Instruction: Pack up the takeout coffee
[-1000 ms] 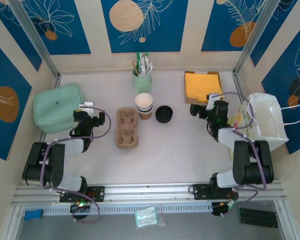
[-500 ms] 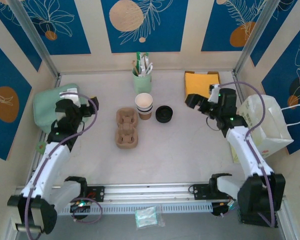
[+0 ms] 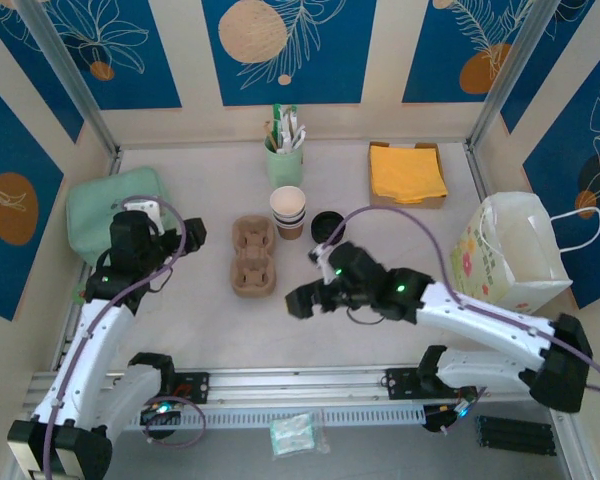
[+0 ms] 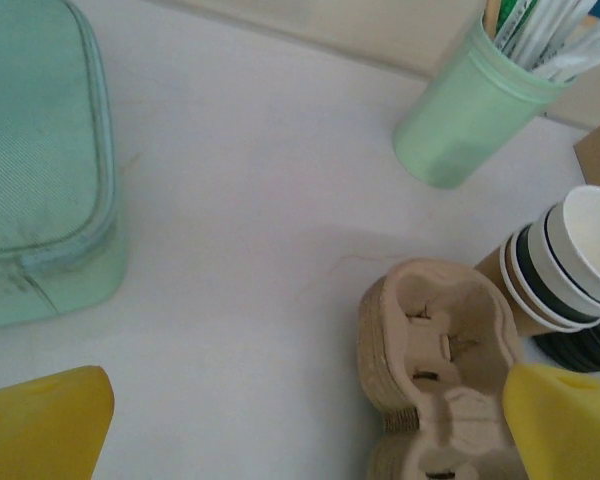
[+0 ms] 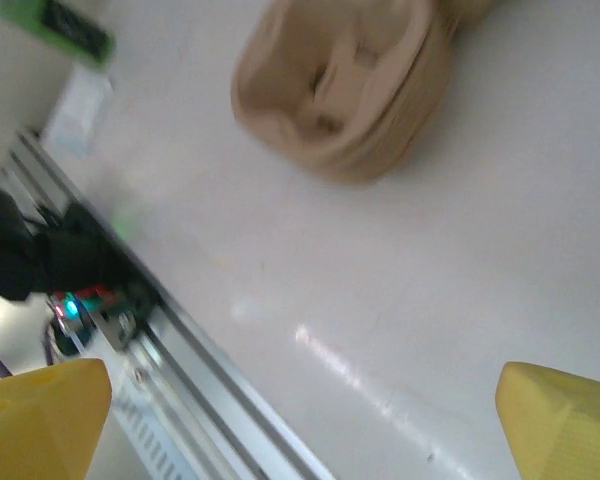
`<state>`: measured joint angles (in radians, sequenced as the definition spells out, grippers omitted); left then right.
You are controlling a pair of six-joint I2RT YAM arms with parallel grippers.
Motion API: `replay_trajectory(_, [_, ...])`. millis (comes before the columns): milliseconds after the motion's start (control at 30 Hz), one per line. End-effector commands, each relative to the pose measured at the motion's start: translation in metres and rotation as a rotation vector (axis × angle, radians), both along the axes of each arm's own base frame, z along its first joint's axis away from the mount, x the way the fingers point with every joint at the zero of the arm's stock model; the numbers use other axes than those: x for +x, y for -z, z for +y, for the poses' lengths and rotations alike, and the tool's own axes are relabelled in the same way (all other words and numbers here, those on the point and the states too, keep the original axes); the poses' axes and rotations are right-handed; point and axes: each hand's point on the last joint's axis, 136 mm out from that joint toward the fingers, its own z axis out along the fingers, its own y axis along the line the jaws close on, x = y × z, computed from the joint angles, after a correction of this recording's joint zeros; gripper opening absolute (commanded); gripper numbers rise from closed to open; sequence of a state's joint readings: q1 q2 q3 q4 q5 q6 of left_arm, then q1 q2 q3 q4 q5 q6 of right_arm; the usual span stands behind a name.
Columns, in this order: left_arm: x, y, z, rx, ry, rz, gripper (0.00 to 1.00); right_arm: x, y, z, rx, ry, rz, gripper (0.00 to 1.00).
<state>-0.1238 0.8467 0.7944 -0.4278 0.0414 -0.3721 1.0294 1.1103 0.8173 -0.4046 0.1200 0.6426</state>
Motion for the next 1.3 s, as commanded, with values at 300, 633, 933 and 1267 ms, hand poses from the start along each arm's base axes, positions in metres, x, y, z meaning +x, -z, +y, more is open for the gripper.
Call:
replay_trajectory(300, [-0.004, 0.004, -0.012, -0.026, 0.047, 0.036, 0.99, -0.027, 0.077, 0.079, -0.240, -0.014, 0.041, 0.99])
replay_trajectory(633, [-0.009, -0.006, -0.010, -0.036, 0.037, 0.007, 1.00, 0.008, 0.093, 0.099, -0.291, 0.014, 0.033, 0.97])
replay_trajectory(933, [-0.020, -0.012, 0.000, -0.035, -0.016, -0.007, 0.99, 0.072, 0.096, 0.120, -0.266, 0.017, 0.043, 0.75])
replay_trajectory(1267, [-0.034, -0.016, 0.001, -0.081, -0.038, -0.012, 0.99, 0.159, 0.081, 0.163, -0.246, -0.009, -0.007, 0.74])
